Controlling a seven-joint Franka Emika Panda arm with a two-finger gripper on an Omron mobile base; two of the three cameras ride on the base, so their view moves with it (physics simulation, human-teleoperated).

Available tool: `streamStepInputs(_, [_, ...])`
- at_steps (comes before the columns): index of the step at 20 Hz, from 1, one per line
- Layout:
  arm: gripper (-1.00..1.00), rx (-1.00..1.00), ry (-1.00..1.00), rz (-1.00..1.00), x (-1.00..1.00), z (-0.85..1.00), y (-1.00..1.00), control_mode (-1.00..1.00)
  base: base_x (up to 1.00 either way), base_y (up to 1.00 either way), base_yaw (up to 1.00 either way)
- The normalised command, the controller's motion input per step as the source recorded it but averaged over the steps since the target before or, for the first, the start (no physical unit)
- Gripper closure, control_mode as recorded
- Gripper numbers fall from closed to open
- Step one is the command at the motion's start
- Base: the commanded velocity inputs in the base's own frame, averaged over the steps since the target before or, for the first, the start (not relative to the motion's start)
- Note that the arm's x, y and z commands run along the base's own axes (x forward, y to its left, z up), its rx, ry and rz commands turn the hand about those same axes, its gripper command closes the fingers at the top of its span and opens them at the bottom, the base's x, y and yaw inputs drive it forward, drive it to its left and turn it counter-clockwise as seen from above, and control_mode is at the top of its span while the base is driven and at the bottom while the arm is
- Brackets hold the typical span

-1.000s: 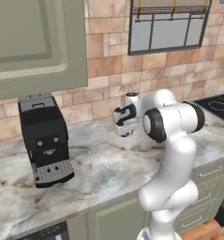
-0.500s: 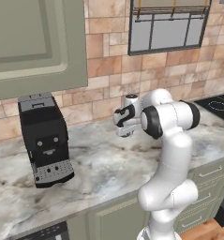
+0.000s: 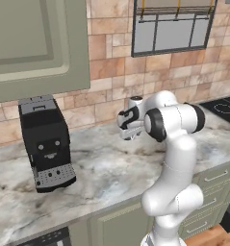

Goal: Clear the mugs and bowl far away from the sink.

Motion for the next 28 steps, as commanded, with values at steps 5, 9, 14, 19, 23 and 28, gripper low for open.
streamStepInputs(5, [-1.0,0.03,0.0,-0.01,-0.32,0.31,-0.01,-1.0,0.0,0.0,0.0])
streamStepInputs(9, [-1.0,0.07,0.06,-0.01,-0.43,0.73,-0.01,-1.0,0.0,0.0,0.0])
streamStepInputs(14, [-1.0,0.01,0.04,-0.03,-0.54,0.85,-0.07,-1.0,0.0,0.0,0.0])
streamStepInputs(19, [-1.0,0.01,0.01,0.0,-0.66,0.89,-0.01,-1.0,0.0,0.0,0.0])
streamStepInputs(23, [-1.0,0.0,0.0,0.0,-0.75,0.73,0.0,-1.0,0.0,0.0,0.0])
streamStepInputs(28, [-1.0,0.0,-0.13,-0.05,-0.69,0.45,0.01,-1.0,0.0,0.0,0.0])
